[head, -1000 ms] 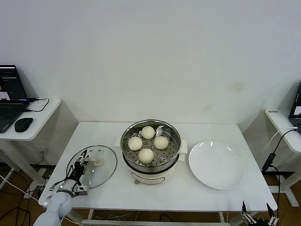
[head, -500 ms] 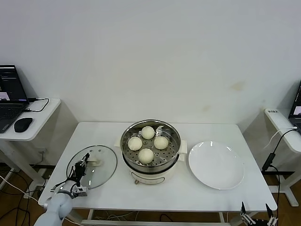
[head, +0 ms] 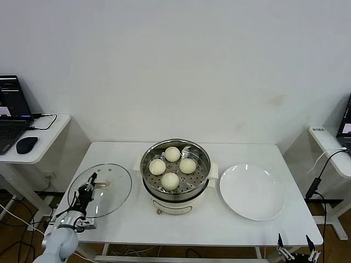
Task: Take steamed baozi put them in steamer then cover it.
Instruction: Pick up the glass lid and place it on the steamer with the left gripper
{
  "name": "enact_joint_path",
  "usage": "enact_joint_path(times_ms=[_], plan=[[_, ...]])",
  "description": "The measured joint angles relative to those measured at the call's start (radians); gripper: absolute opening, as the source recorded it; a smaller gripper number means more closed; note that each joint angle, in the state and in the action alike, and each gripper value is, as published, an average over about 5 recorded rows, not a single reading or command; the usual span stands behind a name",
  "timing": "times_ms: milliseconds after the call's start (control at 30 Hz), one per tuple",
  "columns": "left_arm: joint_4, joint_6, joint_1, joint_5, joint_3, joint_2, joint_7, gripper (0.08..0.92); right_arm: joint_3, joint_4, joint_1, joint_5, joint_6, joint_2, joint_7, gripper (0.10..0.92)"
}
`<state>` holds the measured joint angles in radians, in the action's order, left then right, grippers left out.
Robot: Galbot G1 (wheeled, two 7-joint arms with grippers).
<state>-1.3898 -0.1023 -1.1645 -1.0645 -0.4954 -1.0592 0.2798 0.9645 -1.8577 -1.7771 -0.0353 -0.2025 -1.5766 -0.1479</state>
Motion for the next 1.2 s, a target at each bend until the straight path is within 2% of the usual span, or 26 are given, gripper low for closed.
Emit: enact_joint_path(times_ms=[300,667,967,1200], plan=[[-0.232,0.117,-0.081,0.051,-0.068,0.067,-0.085,0.151,-0.012,-0.01,-0.005,0.01,-0.005,0.001,-0.006,0.823],[-0.479,0.291,-0.095,0.169,-0.075,0.165,-0.238,0.151,-0.039,-0.008,0.001,0.036,-0.021,0.001,0.002,0.823],[-0.58,0.419,-0.04,0.259,0.079,0.226,-0.286,0.151,-0.081,-0.004,0.012,0.092,-0.037,-0.002,0.027,0.823],[-0.598,0.524,0.074,0.253,0.262,0.212,-0.333,0.151,-0.103,0.012,0.027,0.143,-0.049,-0.002,0.05,0.823]])
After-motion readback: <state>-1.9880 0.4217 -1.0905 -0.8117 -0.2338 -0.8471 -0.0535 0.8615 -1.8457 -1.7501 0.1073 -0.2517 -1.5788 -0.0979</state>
